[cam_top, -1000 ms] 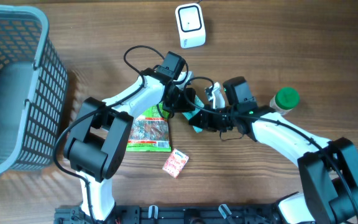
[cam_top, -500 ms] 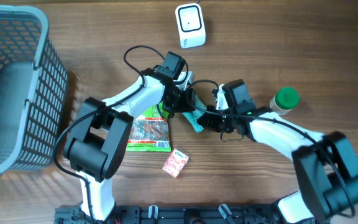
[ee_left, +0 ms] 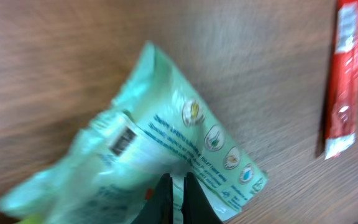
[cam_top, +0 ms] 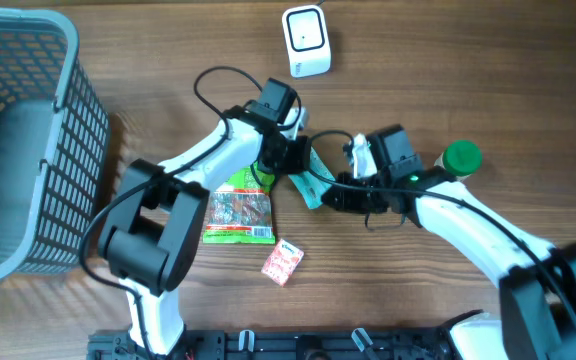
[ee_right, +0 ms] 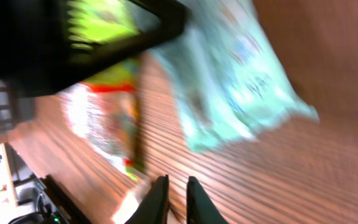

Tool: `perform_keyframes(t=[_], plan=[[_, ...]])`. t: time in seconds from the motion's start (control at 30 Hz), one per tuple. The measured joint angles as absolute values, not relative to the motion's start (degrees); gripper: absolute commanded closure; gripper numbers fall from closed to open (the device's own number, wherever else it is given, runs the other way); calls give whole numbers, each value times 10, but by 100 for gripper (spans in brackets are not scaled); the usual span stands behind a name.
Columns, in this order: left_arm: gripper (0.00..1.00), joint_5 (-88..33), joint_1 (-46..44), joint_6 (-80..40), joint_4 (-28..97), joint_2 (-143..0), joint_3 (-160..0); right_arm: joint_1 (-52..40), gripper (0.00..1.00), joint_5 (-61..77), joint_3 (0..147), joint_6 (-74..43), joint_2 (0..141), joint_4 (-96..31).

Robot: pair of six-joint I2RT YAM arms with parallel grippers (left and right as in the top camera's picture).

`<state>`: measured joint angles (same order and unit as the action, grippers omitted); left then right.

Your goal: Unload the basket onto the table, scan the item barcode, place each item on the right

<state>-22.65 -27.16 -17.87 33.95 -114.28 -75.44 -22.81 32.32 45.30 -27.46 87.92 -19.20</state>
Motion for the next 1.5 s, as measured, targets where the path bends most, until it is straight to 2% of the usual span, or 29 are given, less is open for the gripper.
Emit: perform_keyframes(t=[0.17,0.33,0.5,0.73,0.93,1.07,1.17,1.3,1.5], plan=[[96,-184,-265,-196,384,-1070,-780,-228,62,297,458,-222,865,-166],[96,-161,-265,-209,433,-1066,-778,-228,55,249,458,-186,867,-98],[96,-130,-265,-240,426,-1110,-760,-228,54,223,459,-176,897,-22],[96,-118,-269,-253,362,-1152,-757,-218,52,163,459,-164,928,-22],[96,-116,-287,-255,321,-1159,-757,-161,55,230,459,-149,928,-30],[96,-114,-292,-249,370,-1159,-770,-153,55,303,459,-147,928,-33],[96,-114,-288,-247,408,-1156,-775,-153,54,330,459,-190,928,-67],[96,-108,-276,-246,457,-1154,-778,-153,54,343,459,-229,928,-132],[96,-85,-274,-246,463,-1152,-778,-167,59,349,459,-246,928,-198]])
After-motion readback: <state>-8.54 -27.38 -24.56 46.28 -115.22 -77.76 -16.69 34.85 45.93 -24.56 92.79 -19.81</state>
